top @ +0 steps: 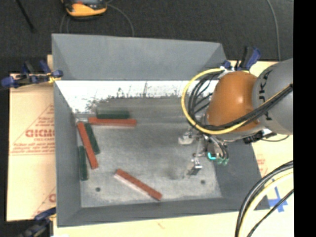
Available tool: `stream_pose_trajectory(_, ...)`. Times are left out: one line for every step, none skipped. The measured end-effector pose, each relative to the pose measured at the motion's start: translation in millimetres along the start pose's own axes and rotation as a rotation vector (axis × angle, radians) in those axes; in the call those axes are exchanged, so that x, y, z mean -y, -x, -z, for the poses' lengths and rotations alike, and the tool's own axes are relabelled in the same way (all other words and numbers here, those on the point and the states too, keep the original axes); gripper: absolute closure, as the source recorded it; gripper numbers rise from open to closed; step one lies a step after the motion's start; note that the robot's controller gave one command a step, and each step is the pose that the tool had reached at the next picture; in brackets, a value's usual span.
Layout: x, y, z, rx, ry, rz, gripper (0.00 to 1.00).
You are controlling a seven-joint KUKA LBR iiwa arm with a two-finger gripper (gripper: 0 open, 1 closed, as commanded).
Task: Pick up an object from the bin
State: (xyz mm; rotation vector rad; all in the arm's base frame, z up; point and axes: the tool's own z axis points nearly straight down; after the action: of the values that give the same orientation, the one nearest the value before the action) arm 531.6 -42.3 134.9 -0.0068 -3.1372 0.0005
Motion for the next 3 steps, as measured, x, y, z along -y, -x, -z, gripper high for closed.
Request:
stream_pose_trajectory(0, 0.8, 3, 0.004, 0.000, 0.001, 0.00)
stream_pose_trajectory(-39, -15.1, 3, 0.007, -0.001, 0.051, 0.00)
stream_pose_trajectory(-73, -43.8, -17, 0.008, 0.001, -0.035, 0.00)
